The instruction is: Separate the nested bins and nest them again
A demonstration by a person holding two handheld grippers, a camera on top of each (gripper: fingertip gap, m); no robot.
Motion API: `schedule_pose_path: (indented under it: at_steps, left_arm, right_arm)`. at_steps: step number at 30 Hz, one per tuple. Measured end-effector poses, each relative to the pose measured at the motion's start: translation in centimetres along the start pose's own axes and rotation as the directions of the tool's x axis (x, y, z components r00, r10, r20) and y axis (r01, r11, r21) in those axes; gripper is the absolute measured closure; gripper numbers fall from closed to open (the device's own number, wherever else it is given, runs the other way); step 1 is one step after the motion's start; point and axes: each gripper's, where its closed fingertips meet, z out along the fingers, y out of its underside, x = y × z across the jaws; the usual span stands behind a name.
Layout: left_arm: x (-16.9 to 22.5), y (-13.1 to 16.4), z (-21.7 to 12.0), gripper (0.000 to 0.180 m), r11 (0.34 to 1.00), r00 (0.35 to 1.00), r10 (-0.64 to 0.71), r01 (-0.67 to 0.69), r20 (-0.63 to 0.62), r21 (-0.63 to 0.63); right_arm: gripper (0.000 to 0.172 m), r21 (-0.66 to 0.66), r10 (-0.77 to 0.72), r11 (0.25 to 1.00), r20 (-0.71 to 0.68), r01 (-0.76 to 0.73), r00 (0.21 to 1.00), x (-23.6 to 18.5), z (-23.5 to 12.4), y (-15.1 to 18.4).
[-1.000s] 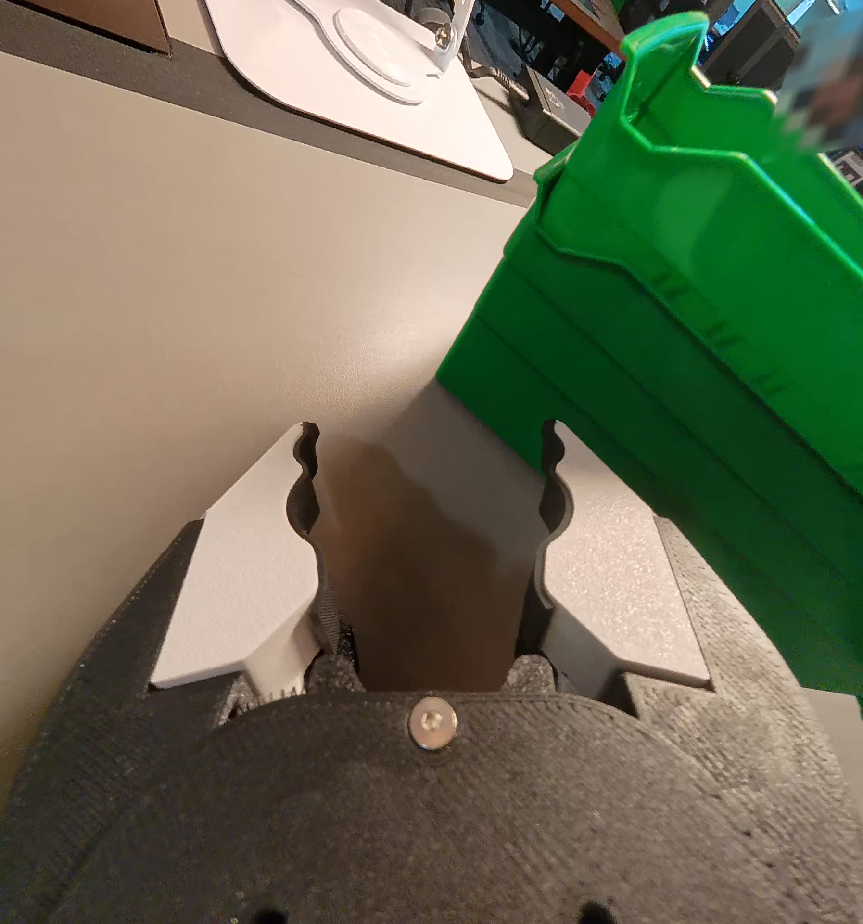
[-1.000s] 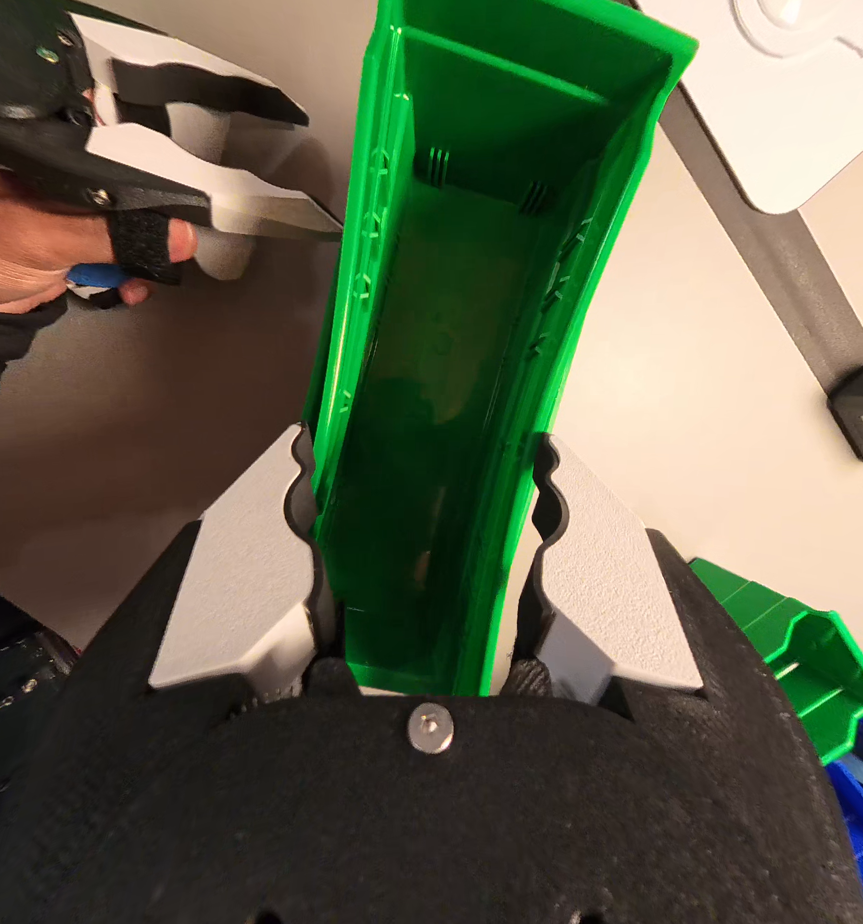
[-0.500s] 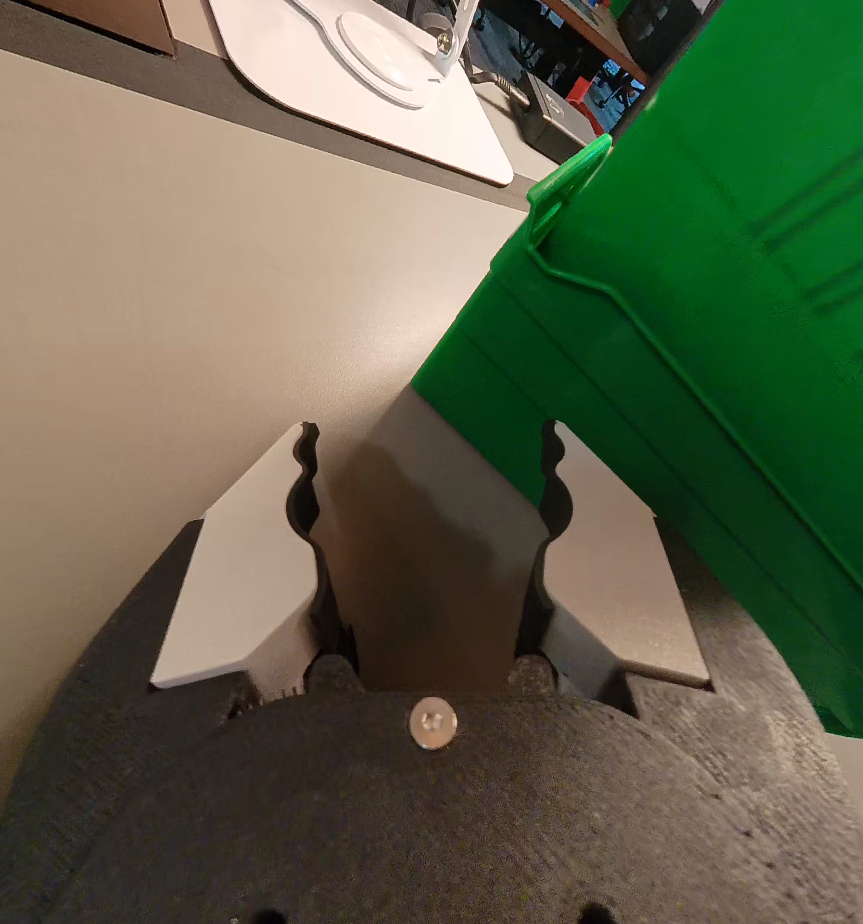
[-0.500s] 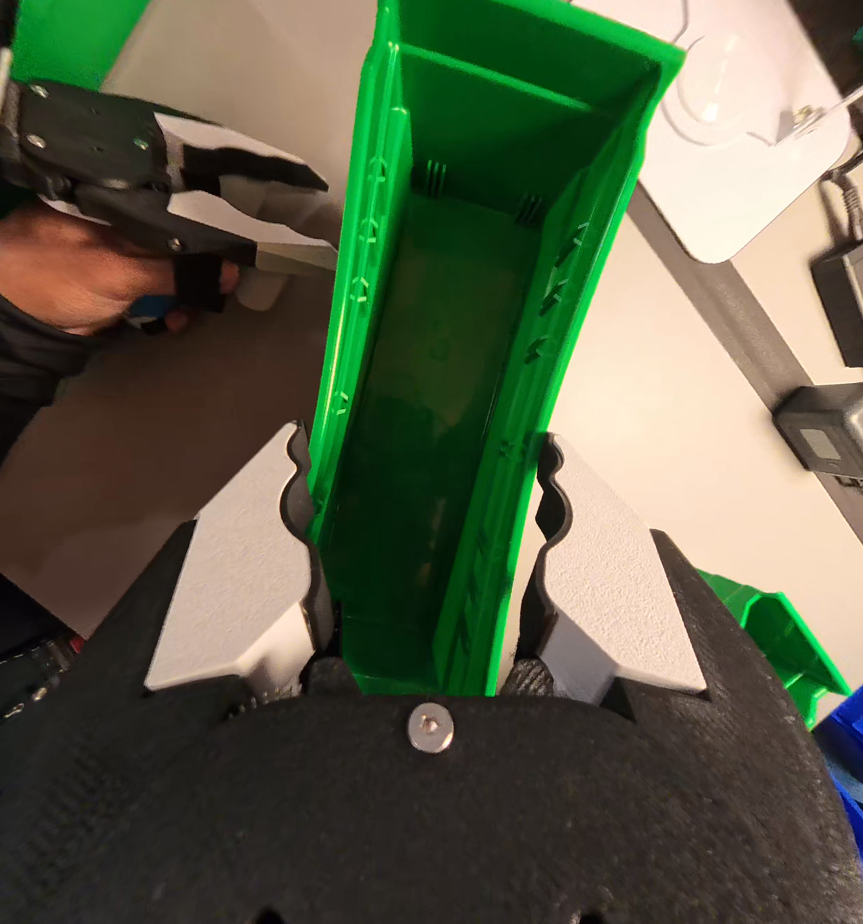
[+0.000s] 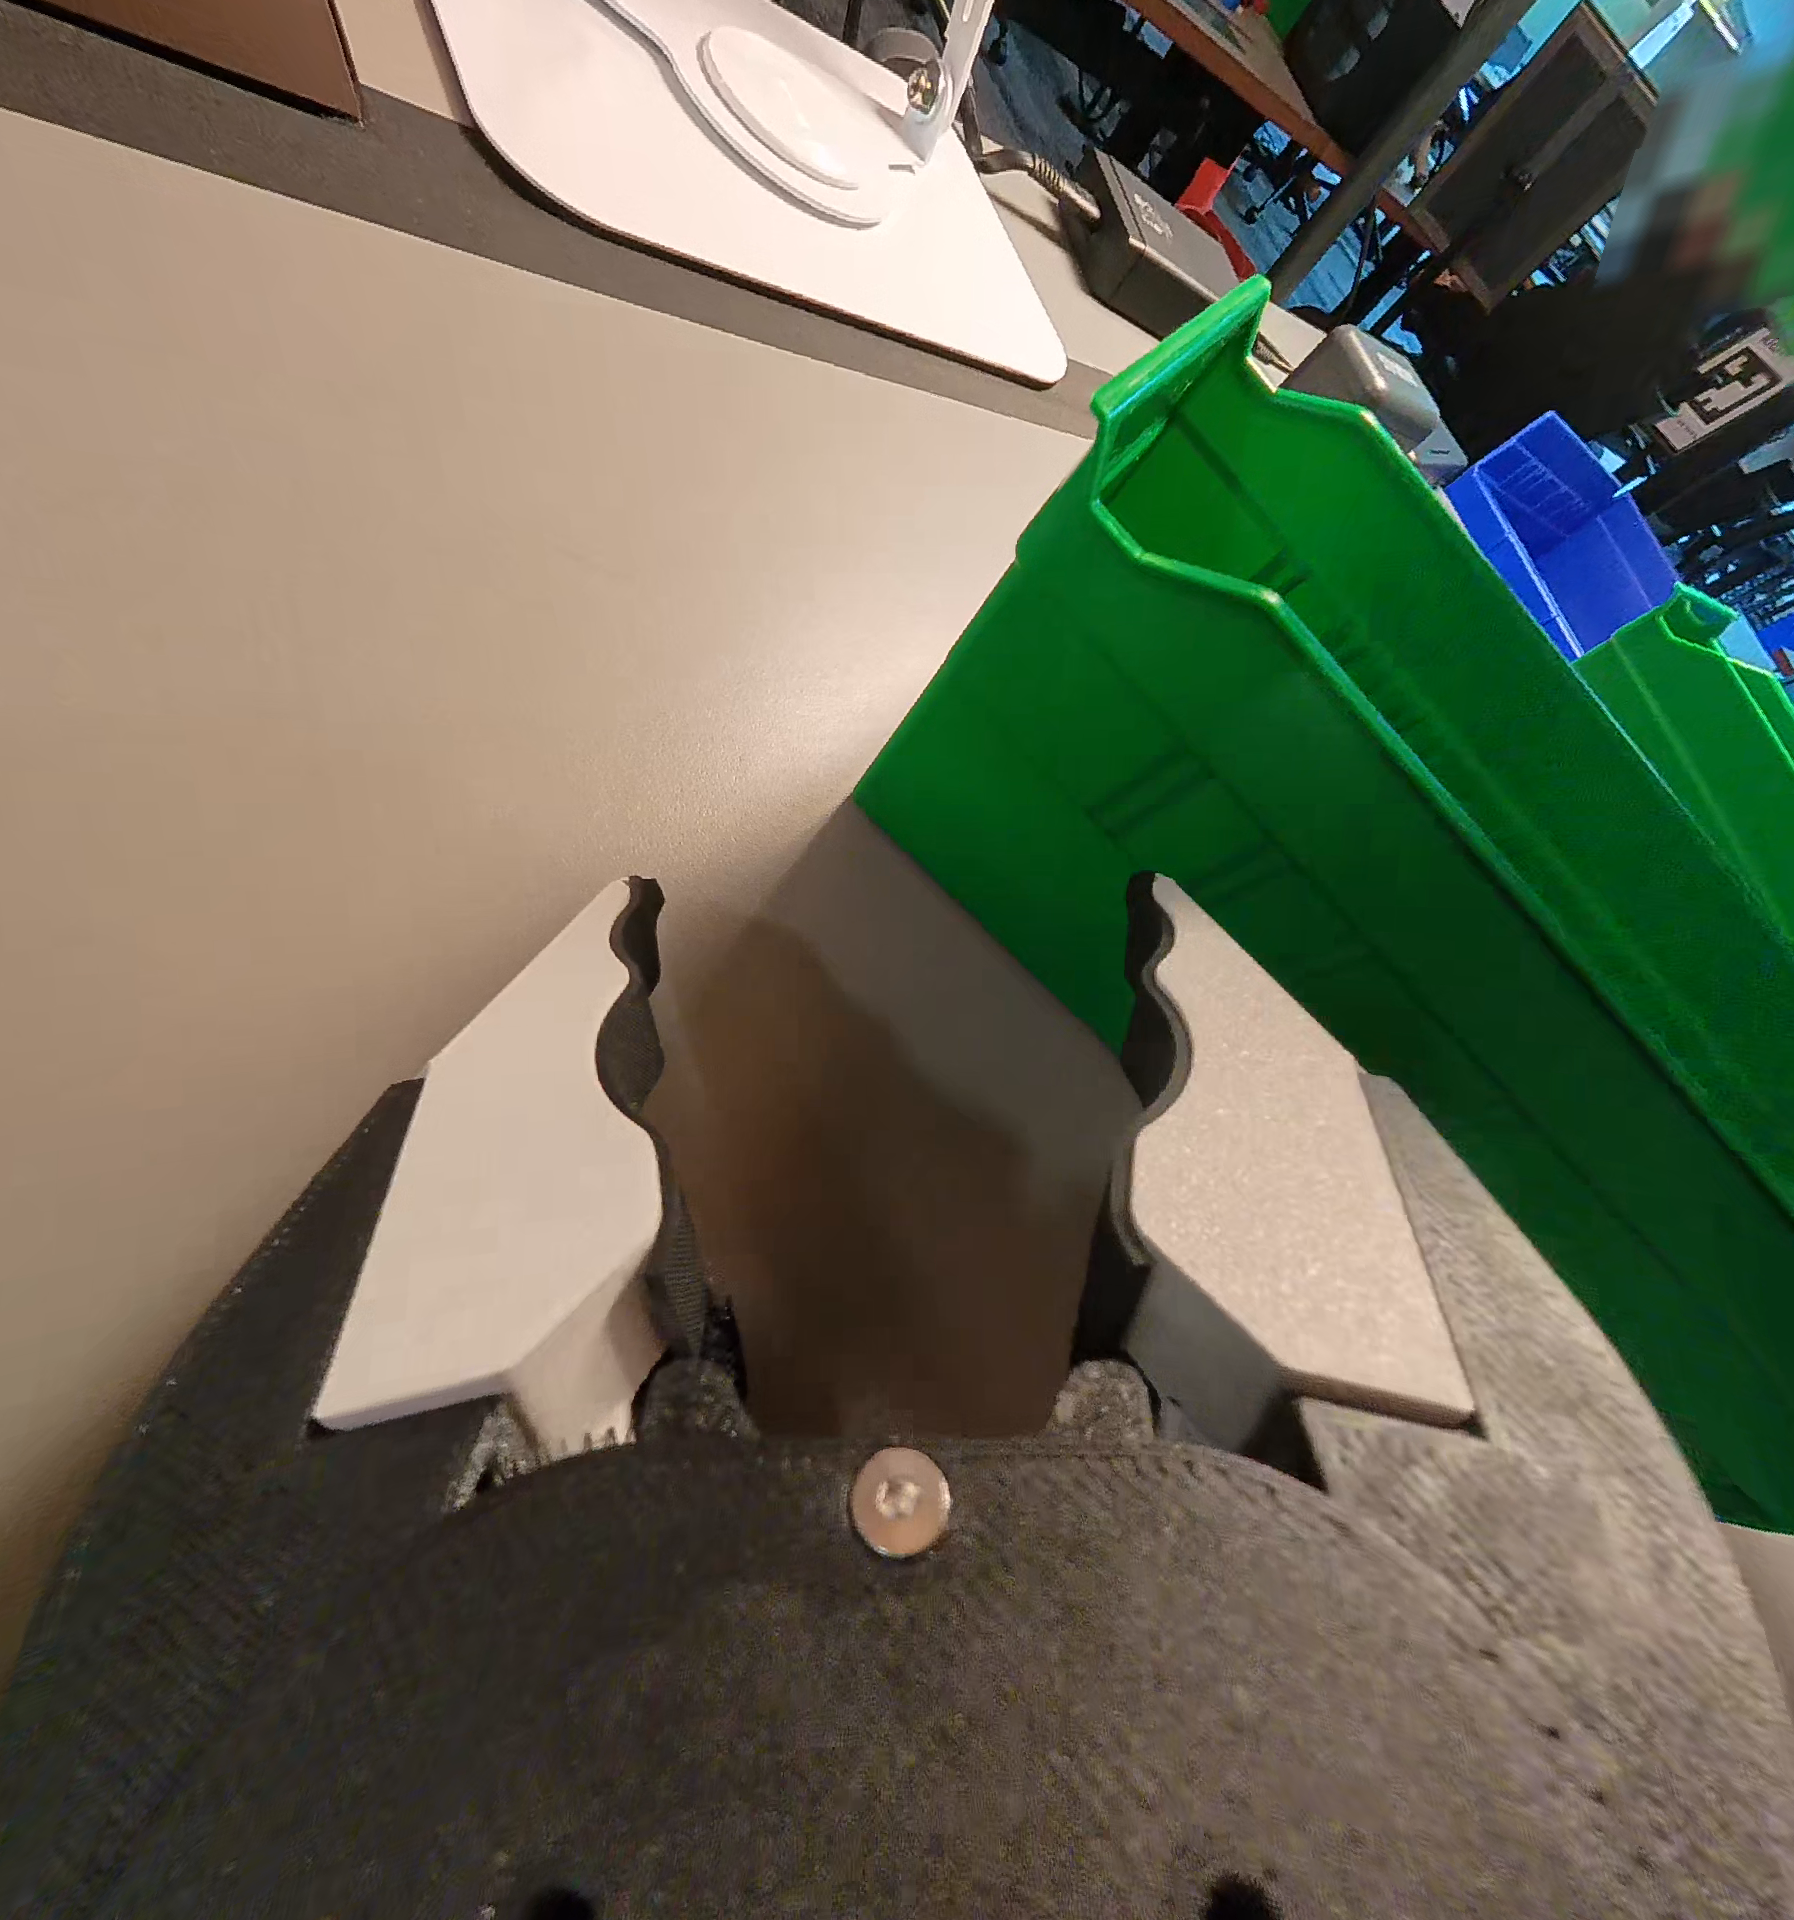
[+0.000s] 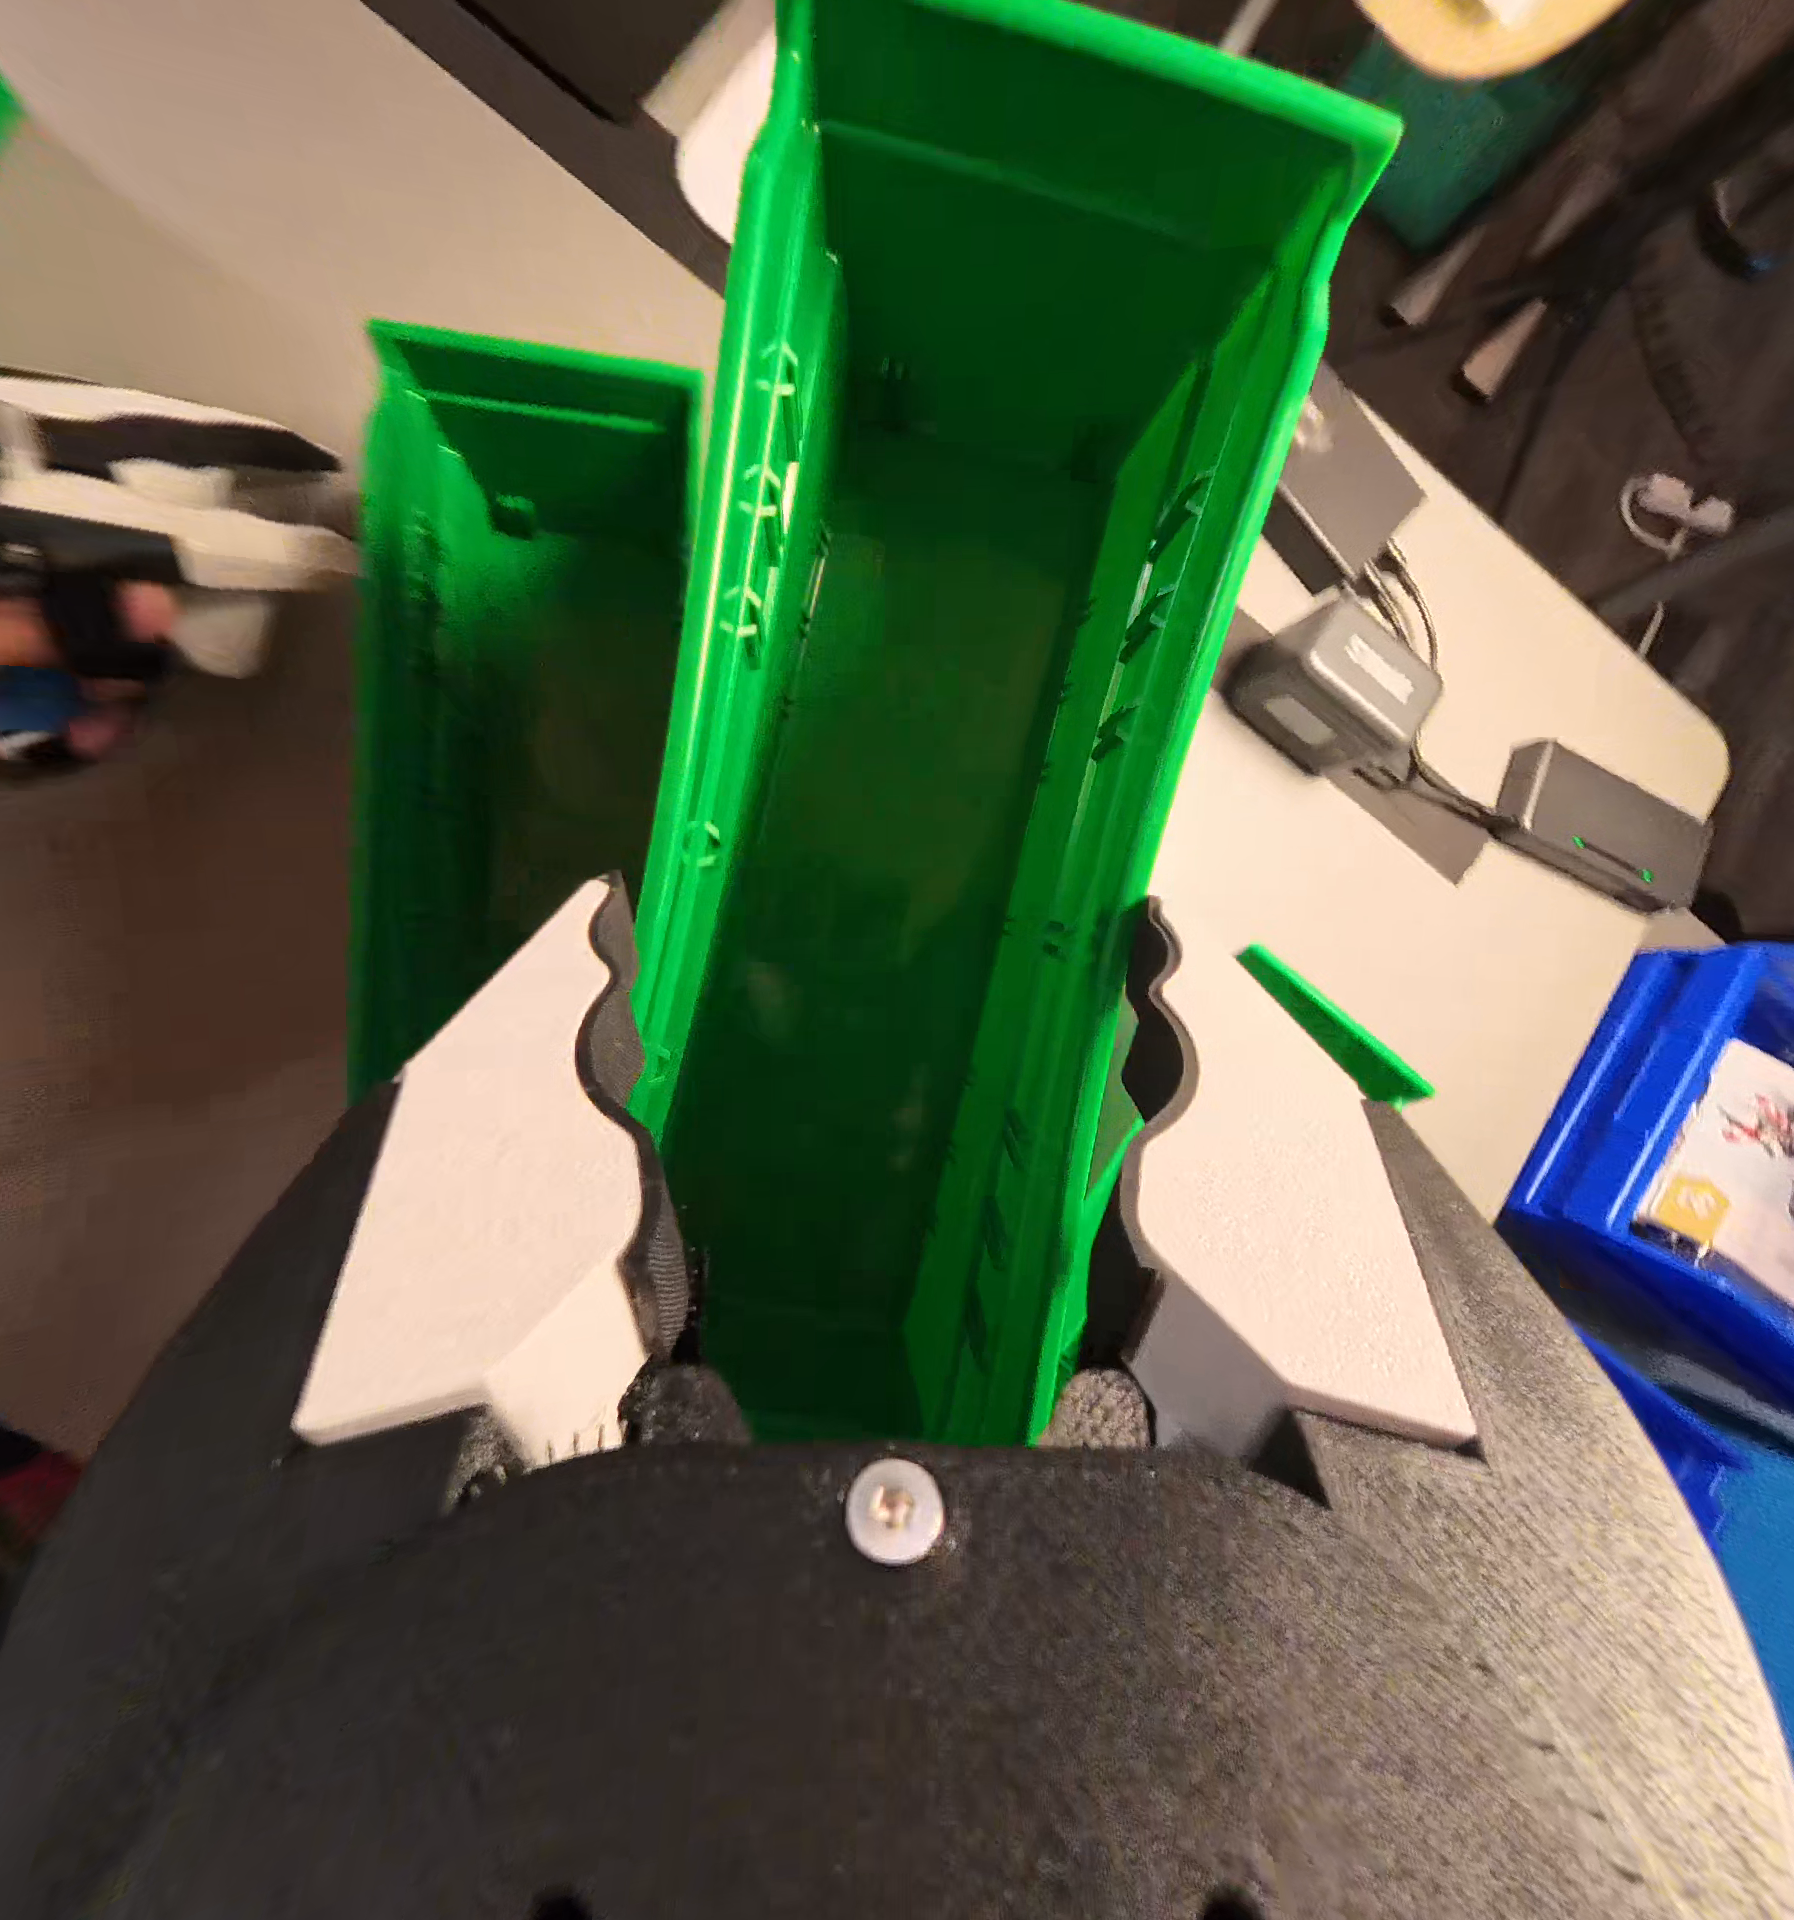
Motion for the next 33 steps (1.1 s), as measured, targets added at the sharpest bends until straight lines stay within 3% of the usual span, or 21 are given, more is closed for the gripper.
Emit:
schedule_pose_path:
  at_steps: [9,19,24,28,32,33]
  left_arm:
    - [0.0,0.0,0.0,0.09,1.0,1.0,0.003,-0.003,0.001,0.0]
    - [-0.4,-0.5,-0.4,0.09,1.0,1.0,-0.021,0.02,0.015,0.019]
    - [-0.4,-1.4,-0.8,0.089,0.996,0.999,-0.022,0.02,0.024,0.082]
    - [0.7,-1.4,-1.2,0.088,0.995,1.0,0.005,-0.006,0.008,0.098]
    - [5.2,-0.8,-3.5,0.085,0.99,0.995,0.065,-0.054,-0.078,0.134]
    - [6.9,-0.5,-4.6,0.077,0.985,0.989,0.083,-0.064,-0.119,0.158]
  right_arm:
    - [0.074,-0.141,0.115,0.983,-0.021,-0.117,0.993,2.3,7.2,6.2]
    - [0.065,-0.147,0.175,0.974,0.023,-0.17,0.984,-1.6,11.8,8.6]
    - [0.061,-0.078,0.201,0.977,0.019,-0.199,0.979,-1.9,10.9,9.0]
    - [0.072,0.103,0.235,0.967,-0.012,-0.233,0.972,-1.2,7.1,8.5]
    - [0.072,0.25,0.265,0.931,0.035,-0.265,0.964,-3.0,3.2,10.4]
    - [0.072,0.289,0.271,0.916,0.065,-0.278,0.96,-4.0,2.3,11.1]
